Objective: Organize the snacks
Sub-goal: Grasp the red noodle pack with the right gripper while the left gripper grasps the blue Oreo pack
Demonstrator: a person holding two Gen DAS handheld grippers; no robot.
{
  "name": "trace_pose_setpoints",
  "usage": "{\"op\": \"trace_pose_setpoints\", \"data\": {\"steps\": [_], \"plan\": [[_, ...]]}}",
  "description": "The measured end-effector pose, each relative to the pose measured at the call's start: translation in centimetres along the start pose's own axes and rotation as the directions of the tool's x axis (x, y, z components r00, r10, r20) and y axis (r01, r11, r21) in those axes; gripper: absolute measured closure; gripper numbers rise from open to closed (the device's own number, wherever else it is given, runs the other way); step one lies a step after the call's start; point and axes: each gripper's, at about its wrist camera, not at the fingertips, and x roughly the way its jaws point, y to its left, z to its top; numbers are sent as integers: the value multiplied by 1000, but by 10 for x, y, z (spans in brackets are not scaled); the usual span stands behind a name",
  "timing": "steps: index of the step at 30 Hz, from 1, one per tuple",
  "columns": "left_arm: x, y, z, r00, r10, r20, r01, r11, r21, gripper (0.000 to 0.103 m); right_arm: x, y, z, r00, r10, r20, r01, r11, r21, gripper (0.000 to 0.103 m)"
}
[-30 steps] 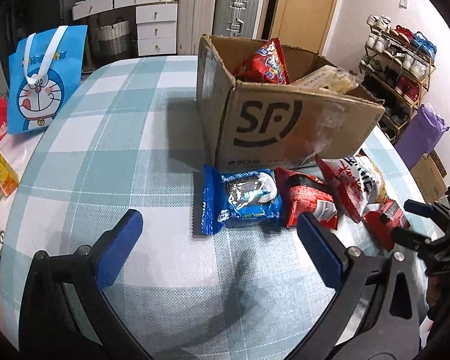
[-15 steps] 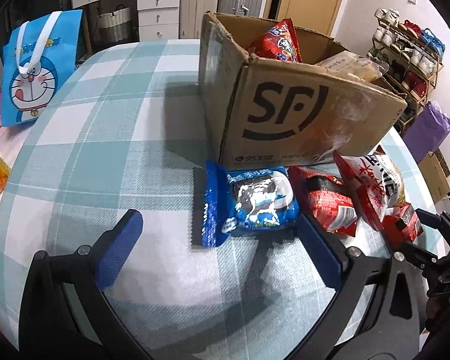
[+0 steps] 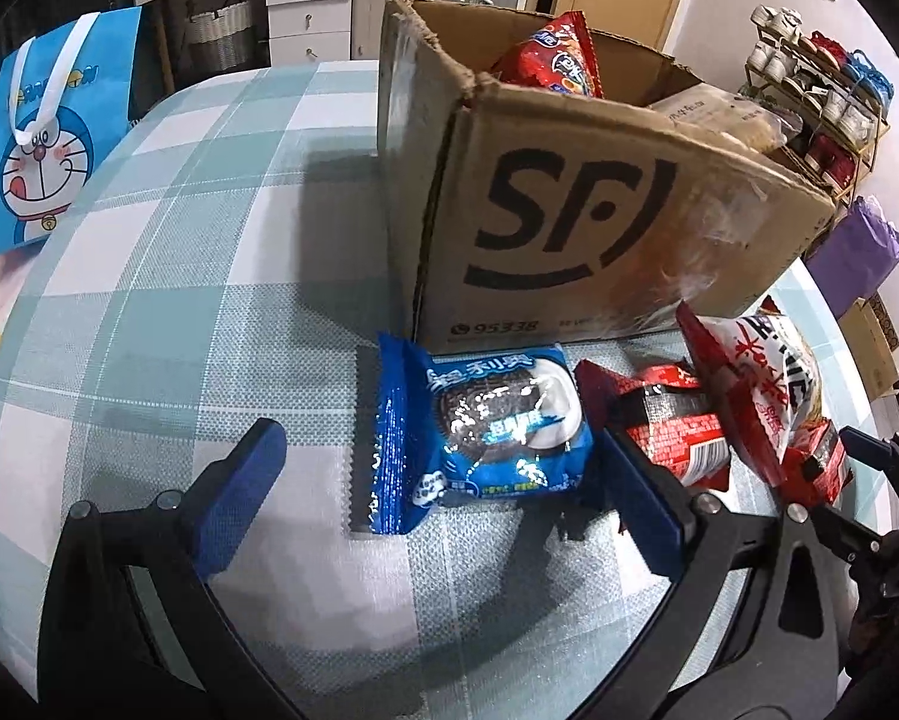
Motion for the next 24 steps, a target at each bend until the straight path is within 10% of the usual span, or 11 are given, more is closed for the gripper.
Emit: {"op": "trace_pose_setpoints", "data": {"steps": [5, 15, 24], "plan": [[-1, -2, 0, 1000, -5, 6, 5, 1000, 19, 8, -1, 3, 0, 1000, -3, 4, 3, 1000, -12, 1], [-13, -7, -6, 997, -69, 32, 68, 997, 45, 55, 1, 11, -1, 1000, 6, 4, -6, 999, -51, 21], [-25, -7, -14, 996, -79, 47, 78, 996, 39, 60, -7, 5, 0, 1000, 18, 25, -18, 999, -34, 22]]}}
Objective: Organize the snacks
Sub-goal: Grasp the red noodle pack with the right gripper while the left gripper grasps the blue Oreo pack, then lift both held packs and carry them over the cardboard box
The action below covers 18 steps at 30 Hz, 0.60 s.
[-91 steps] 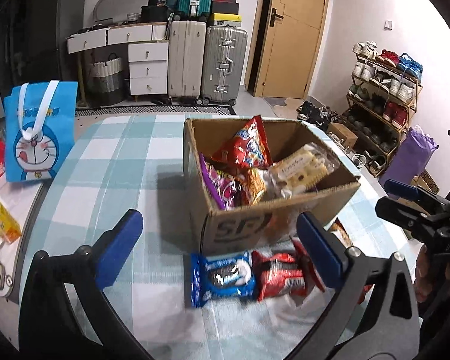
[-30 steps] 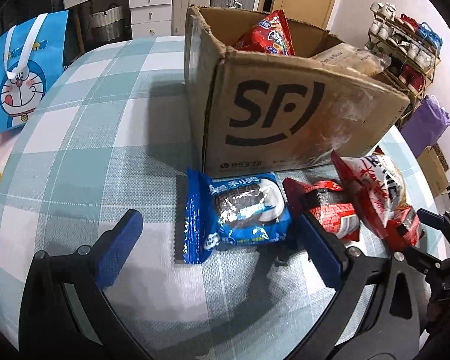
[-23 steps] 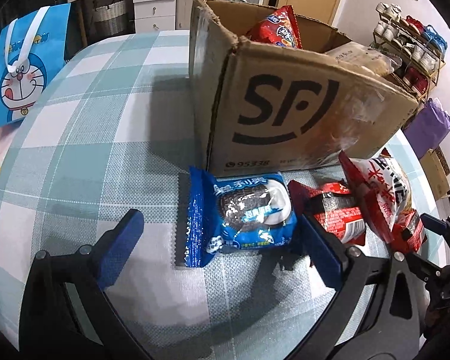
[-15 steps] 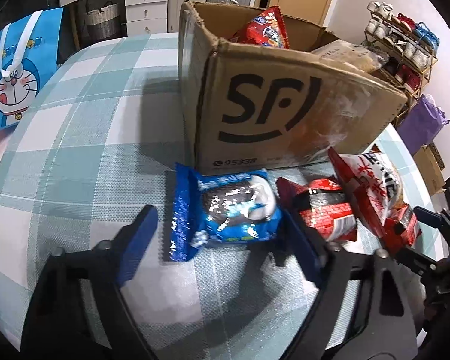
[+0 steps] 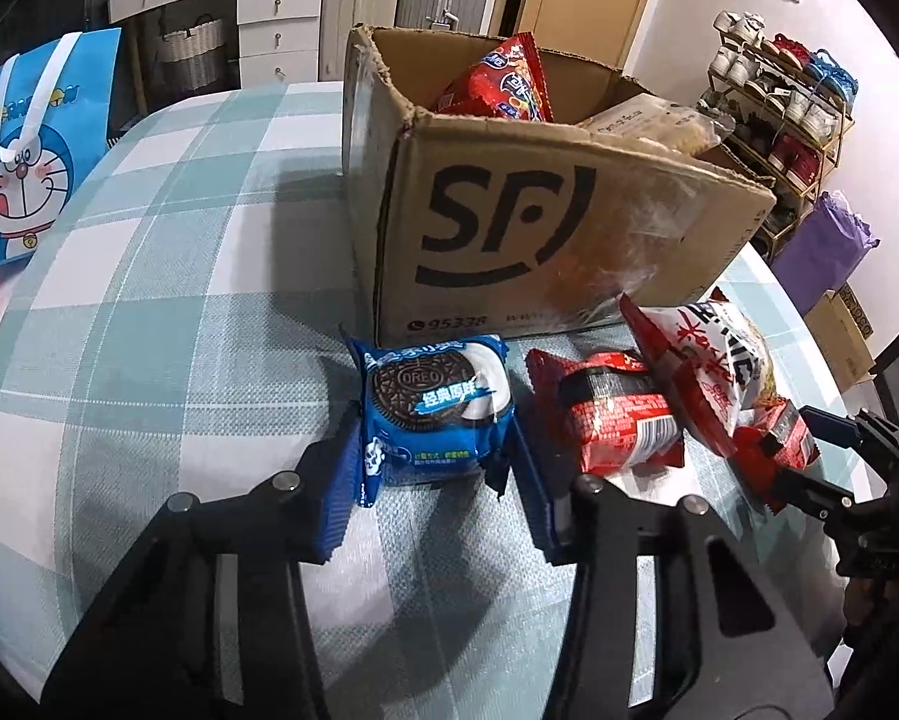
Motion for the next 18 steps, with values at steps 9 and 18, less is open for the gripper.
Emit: {"op": "trace_pose_setpoints", "data": {"steps": [9, 18], "plan": [[-20, 13, -13, 1000, -4, 31, 5, 999, -41, 60, 4, 2, 2, 1000, 24, -7, -24, 1000, 5, 30], [-33, 19, -17, 998, -6, 56, 9, 999, -54, 60, -1, 3, 3, 997, 69, 16, -69, 998, 11, 54]]}}
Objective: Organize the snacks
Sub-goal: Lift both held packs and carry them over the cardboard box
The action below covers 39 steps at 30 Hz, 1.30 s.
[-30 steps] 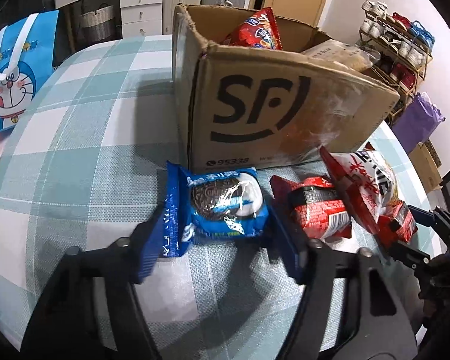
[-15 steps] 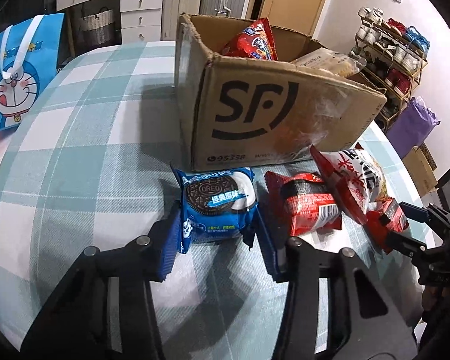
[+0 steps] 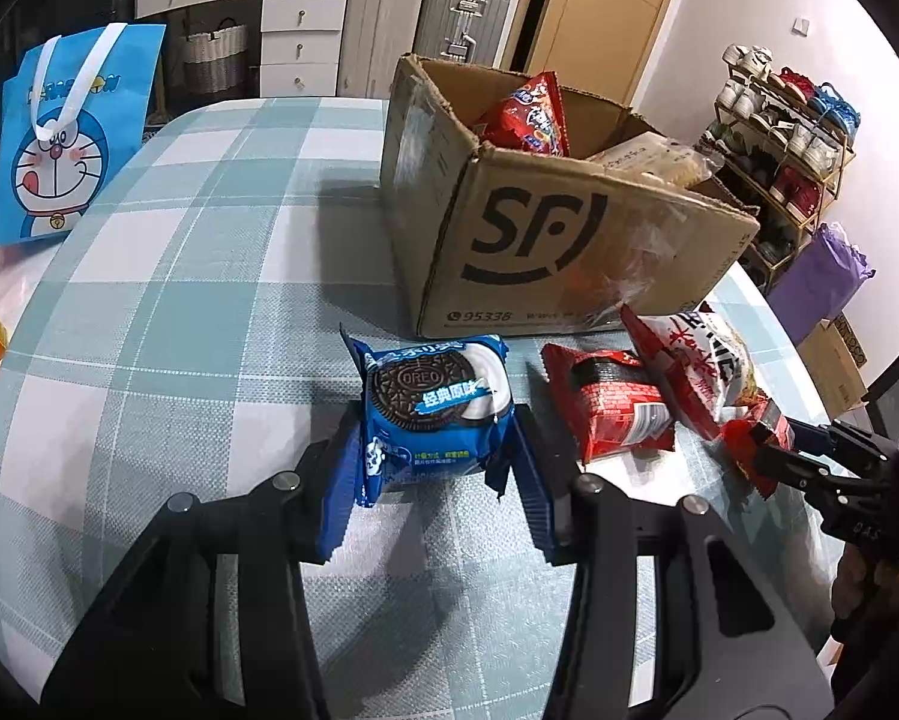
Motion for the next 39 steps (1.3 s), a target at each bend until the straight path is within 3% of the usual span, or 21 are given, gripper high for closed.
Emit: {"op": "trace_pose_setpoints", "data": {"steps": [10, 19, 39], "plan": [[-11, -4, 2, 1000, -4, 22, 4, 1000, 7, 59, -9, 1, -3, 1000, -15, 23, 15, 1000, 0, 55], [-39, -8, 10, 996, -29, 80, 29, 1000, 7, 59, -31, 1, 2, 995, -10, 96, 8, 1000, 18, 55], [-70, -22, 45, 985, -33, 171, 28, 999, 32, 59, -63, 16, 48, 969, -1, 249, 1, 1000, 1, 55]]}}
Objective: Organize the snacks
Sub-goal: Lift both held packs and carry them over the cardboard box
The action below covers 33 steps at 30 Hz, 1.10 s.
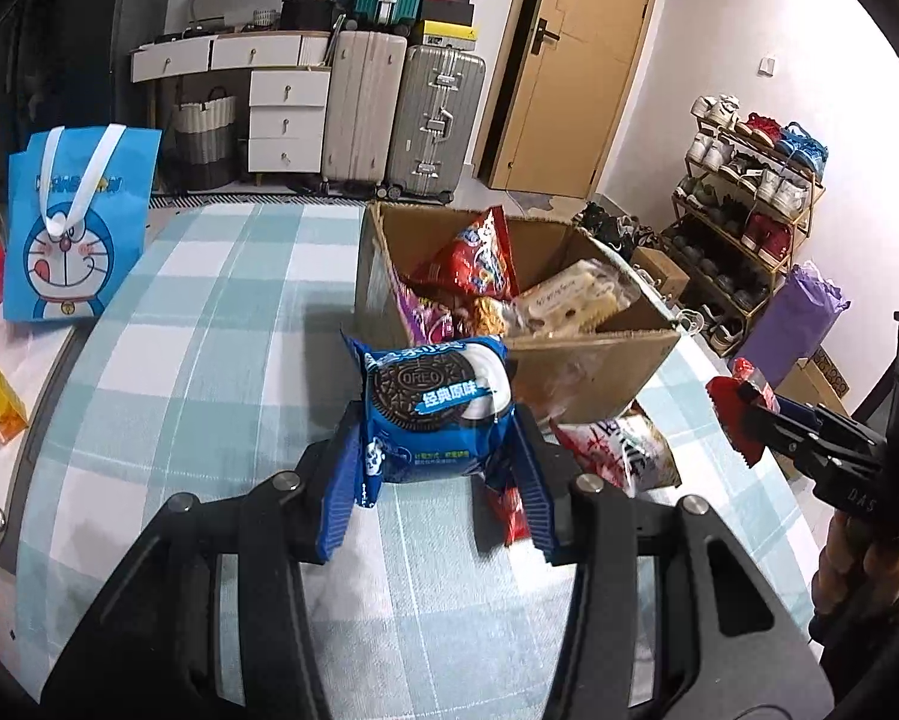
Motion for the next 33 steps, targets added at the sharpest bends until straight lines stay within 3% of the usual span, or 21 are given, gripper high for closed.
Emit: {"op": "trace_pose_setpoints", "data": {"steps": [17, 33], "plan": [[14, -13, 36, 999, -15, 29, 14, 1000, 23, 59, 8, 7, 44, 998, 15, 63, -14, 1000, -18, 55], [38, -17, 51, 1000, -10, 26, 9, 999, 44, 59, 46, 7, 77, 997, 26, 70, -23, 999, -50, 55]]}}
